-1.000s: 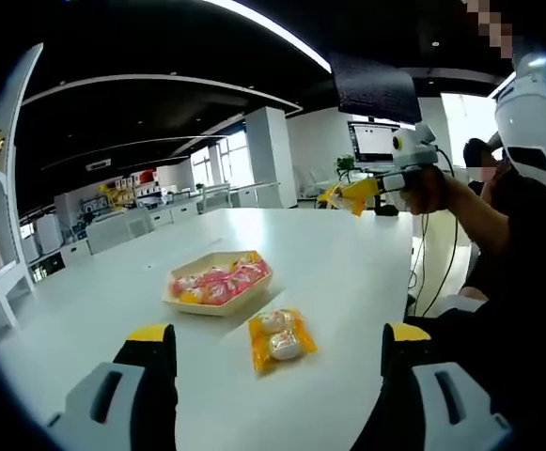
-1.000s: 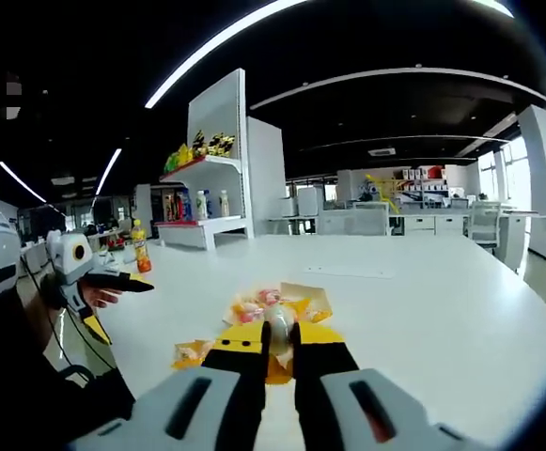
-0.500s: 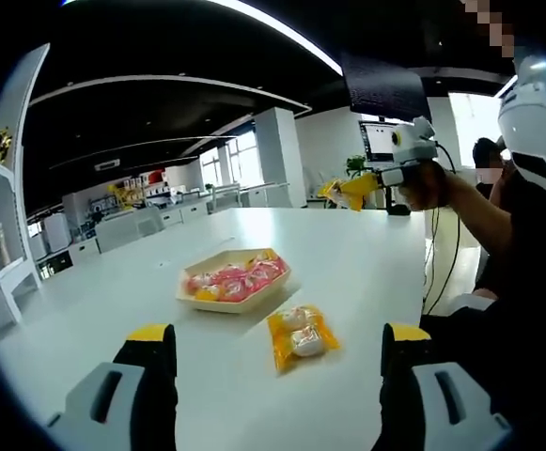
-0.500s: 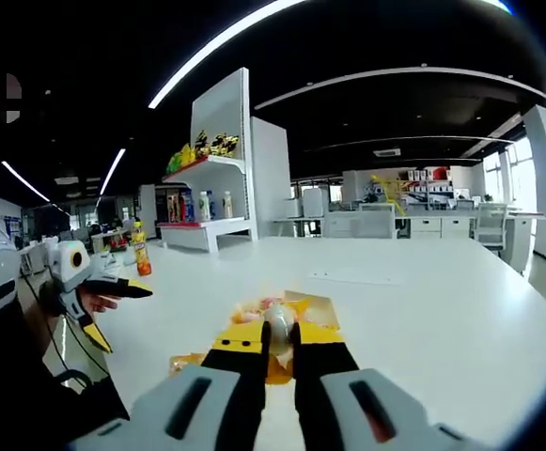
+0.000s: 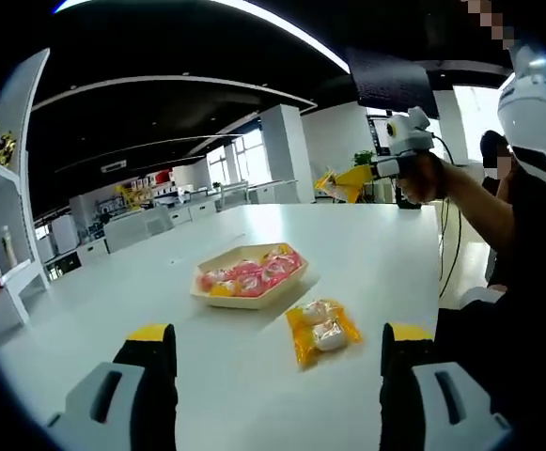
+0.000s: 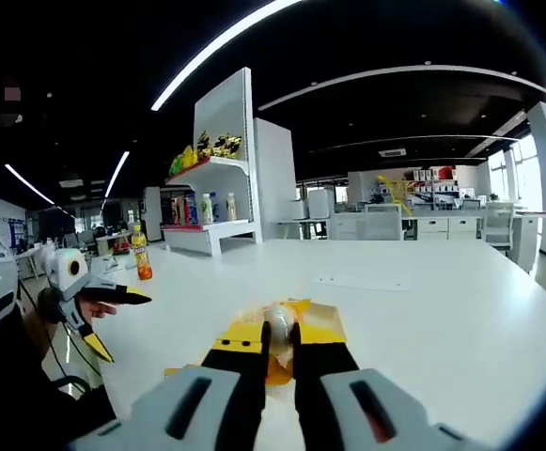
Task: Pick up the marshmallows scattered on the table and place them into the bowl on the table
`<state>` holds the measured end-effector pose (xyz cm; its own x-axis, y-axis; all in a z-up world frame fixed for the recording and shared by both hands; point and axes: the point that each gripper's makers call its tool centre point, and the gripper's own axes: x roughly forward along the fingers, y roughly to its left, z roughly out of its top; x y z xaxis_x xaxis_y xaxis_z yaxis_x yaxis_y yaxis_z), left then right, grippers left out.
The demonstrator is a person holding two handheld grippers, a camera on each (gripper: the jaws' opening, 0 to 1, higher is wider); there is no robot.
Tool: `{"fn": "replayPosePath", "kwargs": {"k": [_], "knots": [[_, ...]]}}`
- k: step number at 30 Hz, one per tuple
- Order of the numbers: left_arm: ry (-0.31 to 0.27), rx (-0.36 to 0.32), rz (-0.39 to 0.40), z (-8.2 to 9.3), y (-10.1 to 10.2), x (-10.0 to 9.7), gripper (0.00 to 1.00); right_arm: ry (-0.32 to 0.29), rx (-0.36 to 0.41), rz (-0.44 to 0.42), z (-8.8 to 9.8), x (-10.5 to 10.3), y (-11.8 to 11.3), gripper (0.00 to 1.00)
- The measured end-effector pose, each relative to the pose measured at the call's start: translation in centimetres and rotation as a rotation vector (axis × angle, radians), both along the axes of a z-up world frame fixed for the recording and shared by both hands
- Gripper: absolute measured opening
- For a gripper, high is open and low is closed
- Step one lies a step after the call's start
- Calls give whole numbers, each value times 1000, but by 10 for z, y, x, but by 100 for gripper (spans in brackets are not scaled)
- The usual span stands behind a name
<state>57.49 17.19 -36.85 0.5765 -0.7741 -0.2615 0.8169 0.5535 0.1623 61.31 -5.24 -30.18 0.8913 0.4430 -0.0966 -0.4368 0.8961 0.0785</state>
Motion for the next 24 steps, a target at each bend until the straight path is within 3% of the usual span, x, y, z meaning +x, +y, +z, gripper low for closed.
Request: {"fn": "replayPosePath", "kwargs": {"k": [7,19,24], "knots": [[-12,-10,-3,7,0,6,89,9,5,13,-3,12,3,8],[-30,-19,-1,18,6,20,91,-7,-15,39,15,45,20,8],[-37,-19,-14,28,1,14,91,5,-16,46,16,59,28,8]]}}
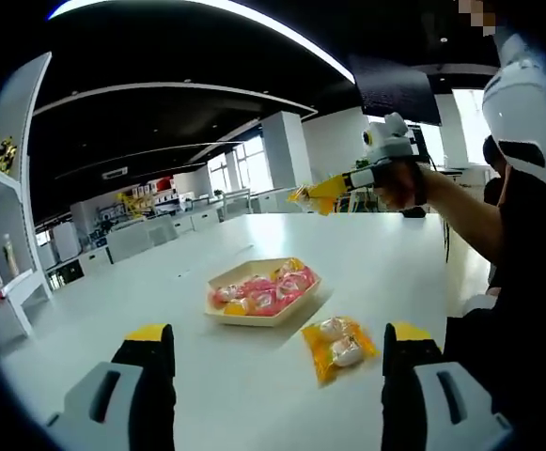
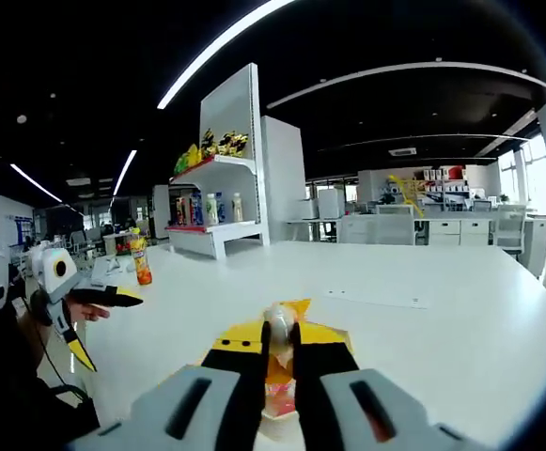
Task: Pick up the marshmallows scattered on the table and place them into the bowl on the table
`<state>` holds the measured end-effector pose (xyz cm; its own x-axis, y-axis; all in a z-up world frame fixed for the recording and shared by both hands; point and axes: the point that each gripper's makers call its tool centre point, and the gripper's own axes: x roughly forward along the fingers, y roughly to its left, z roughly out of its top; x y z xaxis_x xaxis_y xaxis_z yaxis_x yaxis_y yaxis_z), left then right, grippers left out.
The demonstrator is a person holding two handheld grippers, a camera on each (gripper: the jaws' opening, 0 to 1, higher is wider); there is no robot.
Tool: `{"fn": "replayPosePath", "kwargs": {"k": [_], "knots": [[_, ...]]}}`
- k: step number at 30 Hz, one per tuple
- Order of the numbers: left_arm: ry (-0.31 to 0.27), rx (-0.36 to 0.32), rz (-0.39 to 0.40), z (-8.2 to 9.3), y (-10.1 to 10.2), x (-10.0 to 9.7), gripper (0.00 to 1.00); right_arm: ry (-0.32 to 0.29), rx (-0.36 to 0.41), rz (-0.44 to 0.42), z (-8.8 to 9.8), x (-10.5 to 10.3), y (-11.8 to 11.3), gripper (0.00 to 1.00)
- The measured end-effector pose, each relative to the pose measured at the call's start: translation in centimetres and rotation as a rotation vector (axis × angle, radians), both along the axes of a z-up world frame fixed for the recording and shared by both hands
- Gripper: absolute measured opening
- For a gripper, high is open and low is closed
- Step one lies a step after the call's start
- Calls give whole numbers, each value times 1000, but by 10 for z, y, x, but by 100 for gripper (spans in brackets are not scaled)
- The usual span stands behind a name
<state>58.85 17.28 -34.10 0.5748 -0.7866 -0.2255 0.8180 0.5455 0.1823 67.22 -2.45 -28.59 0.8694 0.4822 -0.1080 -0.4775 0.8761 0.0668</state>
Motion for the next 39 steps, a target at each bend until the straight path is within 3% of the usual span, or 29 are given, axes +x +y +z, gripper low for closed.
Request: {"fn": "replayPosePath", "kwargs": {"k": [4,13,20,26,34,39], "knots": [[-7,-6,-6,7,1,-2,91,9,-1,3,-4,13,6,8],[-26,-40,0,19,2,-1,93,81,6,4,-31,44,11,8],[-24,-13,14,11,0,3,93,118,1,-33,-49,69,2,8],[-24,-12,8,11,-5,4,93,116,-1,-50,-57,90,4,8],[-18,-2,5,8,-8,5,93,185,9,-83,-87,115,3,8],[-16,-5,-3,8,-10,6,93,223,-2,-87,-101,119,9,9]]}}
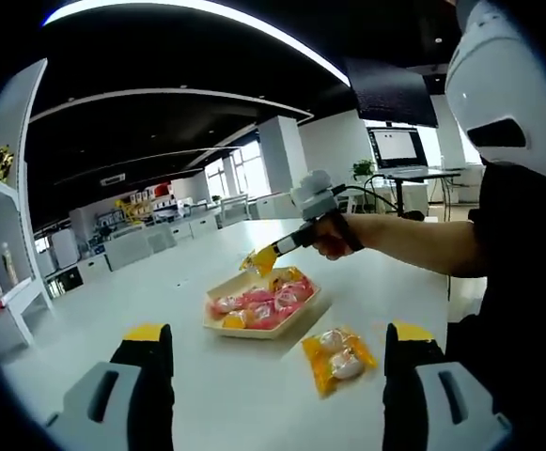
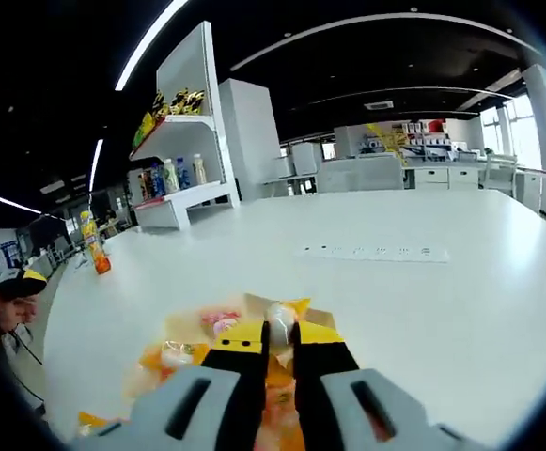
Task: Pick up the marshmallows scattered on the table and place them into the bowl on the table
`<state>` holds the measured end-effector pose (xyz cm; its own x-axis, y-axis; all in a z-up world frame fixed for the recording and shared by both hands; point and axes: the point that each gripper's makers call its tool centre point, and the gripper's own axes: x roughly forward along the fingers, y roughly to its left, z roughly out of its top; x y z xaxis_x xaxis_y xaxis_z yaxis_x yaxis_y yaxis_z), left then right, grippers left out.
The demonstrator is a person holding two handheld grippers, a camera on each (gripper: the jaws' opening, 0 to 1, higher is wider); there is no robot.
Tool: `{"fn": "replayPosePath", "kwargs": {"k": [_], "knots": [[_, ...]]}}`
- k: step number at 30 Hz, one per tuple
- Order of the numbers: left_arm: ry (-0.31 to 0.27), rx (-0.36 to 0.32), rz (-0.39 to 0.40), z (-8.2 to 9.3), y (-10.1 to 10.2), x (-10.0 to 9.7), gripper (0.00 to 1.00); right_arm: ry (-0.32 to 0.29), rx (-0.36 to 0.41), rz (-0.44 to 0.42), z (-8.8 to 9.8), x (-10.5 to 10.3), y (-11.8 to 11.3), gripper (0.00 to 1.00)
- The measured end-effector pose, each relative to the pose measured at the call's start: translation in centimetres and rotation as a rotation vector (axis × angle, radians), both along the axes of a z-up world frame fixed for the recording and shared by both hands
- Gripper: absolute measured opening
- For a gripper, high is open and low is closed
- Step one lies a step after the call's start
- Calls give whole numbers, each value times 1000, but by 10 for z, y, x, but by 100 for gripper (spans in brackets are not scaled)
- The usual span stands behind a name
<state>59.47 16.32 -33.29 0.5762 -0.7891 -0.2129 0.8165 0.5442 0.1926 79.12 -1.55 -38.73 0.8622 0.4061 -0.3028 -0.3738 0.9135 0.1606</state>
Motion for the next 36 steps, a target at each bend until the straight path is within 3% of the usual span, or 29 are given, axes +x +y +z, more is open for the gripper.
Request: {"fn": "replayPosePath", "kwargs": {"k": [4,16,36], "knots": [[6,1,-1,-2,-1,3,93,12,-47,-23,-9,4,-3,9],[26,11,5,-9,-1,7,93,28,-83,-9,-18,6,3,9],[52,18,11,-17,-1,13,93,-4,-191,30,-28,4,8,11]]}}
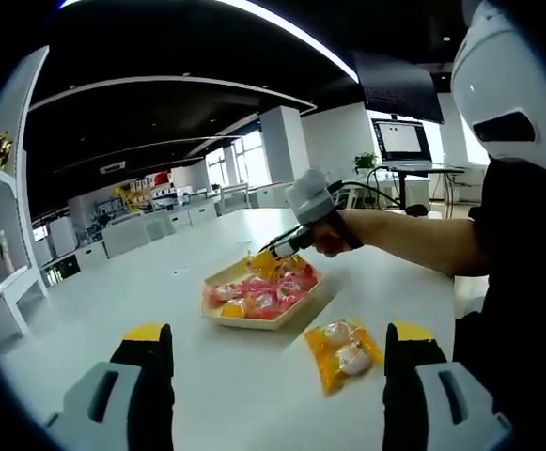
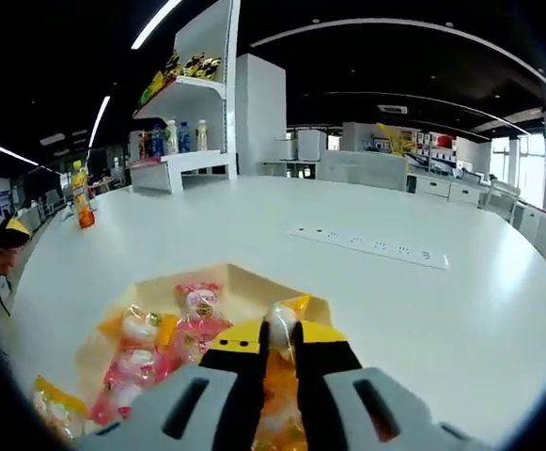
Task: Pick up the marshmallows scattered on the table and place them into the bowl on the table
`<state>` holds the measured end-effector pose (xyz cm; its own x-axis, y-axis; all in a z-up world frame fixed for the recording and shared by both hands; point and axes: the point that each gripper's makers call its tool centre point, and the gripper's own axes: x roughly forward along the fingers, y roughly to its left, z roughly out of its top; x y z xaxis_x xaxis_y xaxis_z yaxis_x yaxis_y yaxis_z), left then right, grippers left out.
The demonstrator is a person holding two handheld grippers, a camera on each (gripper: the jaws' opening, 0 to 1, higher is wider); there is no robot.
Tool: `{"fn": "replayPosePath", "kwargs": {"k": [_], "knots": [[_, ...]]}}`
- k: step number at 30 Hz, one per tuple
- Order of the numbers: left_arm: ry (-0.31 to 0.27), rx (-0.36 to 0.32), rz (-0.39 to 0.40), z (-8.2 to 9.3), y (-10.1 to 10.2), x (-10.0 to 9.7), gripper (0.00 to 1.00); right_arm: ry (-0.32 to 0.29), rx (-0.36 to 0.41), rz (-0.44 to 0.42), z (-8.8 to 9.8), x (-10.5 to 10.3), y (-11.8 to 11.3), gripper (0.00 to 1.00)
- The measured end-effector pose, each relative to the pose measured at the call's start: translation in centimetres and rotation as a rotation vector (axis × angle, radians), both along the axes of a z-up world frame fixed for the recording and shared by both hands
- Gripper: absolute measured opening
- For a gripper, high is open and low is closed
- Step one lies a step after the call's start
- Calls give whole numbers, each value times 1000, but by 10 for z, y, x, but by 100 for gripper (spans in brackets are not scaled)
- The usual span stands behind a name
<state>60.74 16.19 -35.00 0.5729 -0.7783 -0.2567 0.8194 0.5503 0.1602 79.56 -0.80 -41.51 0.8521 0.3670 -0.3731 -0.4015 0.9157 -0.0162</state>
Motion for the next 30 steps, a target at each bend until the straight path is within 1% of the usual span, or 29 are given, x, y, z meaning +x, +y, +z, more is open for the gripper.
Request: {"fn": "replayPosePath", "kwargs": {"k": [3,9,12,15,17,19,21,23,25,30], "knots": [[2,-7,3,1,0,1,93,-2,-12,3,-1,2,-2,11],[5,-4,8,0,0,3,93,-17,-8,3,2,4,-2,14],[6,-6,7,0,0,3,93,-21,-3,4,4,5,-2,21],[5,-6,6,0,-1,3,93,-14,31,16,5,5,2,28],[5,1,4,-1,-2,2,93,-14,37,14,5,5,2,31],[5,3,0,-1,-3,0,93,-27,44,18,8,6,3,35],[6,1,-2,-1,-3,-1,93,-14,79,20,9,6,5,45],[7,0,-1,-1,-3,-1,93,-7,95,21,9,6,6,56],[5,0,1,-1,-2,-1,93,-6,98,18,9,6,5,63],[-2,-5,3,3,-2,-2,93,-14,82,16,12,8,2,85]]}}
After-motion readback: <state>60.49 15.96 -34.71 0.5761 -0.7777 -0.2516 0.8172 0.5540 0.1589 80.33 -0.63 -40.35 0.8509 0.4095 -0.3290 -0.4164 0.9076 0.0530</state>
